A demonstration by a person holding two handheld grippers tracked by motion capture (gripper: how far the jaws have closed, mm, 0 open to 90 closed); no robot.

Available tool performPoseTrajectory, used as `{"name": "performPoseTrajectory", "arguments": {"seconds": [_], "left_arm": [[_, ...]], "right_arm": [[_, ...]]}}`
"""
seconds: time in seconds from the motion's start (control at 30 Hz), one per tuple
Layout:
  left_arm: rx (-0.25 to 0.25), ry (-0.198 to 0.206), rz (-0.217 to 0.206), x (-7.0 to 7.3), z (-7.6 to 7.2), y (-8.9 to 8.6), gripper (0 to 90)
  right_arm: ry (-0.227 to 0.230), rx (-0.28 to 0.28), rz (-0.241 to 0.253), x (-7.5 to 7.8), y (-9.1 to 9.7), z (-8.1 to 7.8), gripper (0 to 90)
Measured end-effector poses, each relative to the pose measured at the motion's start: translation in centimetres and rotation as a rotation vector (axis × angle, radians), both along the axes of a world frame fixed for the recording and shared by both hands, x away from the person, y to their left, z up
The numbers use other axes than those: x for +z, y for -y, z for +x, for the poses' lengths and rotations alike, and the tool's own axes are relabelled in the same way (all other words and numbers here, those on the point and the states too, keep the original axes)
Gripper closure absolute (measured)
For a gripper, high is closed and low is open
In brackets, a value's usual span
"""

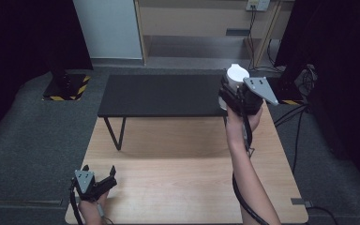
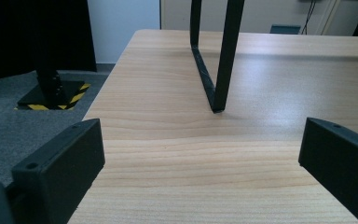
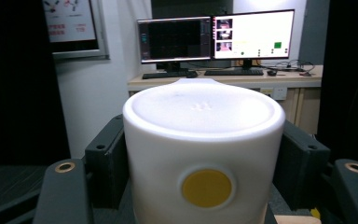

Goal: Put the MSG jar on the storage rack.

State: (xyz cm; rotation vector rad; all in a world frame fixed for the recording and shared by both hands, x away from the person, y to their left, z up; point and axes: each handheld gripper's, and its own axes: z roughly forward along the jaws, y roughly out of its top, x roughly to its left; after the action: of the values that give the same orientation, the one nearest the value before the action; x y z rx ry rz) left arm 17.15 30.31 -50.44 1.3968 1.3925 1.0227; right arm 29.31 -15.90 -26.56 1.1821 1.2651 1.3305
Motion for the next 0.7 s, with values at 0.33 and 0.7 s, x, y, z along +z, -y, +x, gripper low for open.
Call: {"name": "performPoseTrajectory", "arguments": {"seconds": [0.33, 0.7], "left_arm": [[0.001, 0.002, -0.005, 0.0, 0.0, -0.1, 0.0], [0.001, -0.008, 0.005, 0.1, 0.1, 0.1, 0.0]], "right_arm": [[-0.046, -0.038, -0.02, -1.1, -1.6, 6.6, 30.9], [-0.038, -0.07, -0.034, -2.4, -1.6, 7.6, 30.9]]}}
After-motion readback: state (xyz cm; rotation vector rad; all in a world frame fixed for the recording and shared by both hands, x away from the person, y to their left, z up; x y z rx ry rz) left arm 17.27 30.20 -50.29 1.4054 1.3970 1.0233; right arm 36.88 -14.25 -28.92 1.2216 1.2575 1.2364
